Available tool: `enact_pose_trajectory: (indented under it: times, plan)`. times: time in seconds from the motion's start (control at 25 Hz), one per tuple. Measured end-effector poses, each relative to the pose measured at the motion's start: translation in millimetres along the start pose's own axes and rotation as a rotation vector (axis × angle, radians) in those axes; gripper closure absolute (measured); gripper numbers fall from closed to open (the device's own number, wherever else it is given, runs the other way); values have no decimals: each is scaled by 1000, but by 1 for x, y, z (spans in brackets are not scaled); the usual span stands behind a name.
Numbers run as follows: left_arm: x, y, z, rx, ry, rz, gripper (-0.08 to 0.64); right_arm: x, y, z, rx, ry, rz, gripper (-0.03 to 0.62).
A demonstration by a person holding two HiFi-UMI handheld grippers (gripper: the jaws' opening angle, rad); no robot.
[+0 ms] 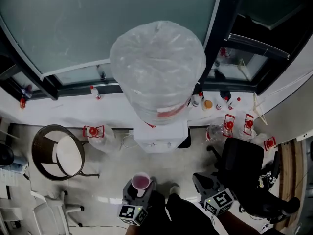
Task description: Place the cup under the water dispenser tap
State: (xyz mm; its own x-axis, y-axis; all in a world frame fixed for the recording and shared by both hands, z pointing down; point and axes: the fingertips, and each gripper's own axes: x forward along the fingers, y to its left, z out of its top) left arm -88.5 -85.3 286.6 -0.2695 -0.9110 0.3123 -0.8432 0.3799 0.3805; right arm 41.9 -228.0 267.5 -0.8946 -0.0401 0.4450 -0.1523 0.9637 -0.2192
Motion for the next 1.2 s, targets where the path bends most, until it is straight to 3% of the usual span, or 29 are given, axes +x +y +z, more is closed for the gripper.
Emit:
enact_pose_trajectory:
  times: [0.36,0.64,0.76,1.0,1.2]
  plan:
    - [63,77,-37,21,27,-88,262,68,7,-22,9,1,-64,594]
    - [87,112,-75,59,-4,-29,262,115,-6,-72,14,27,-28,594]
    - [104,117,-111,81,-36,-15,262,135,-21,-113,-32,-4,-3,595]
    - [144,145,-196,55,-88,17,262,188,-57,-210,-88,2,36,594]
    - [184,177,-239,122,-122,13,262,241,-80,-263,-105,-64,39,595]
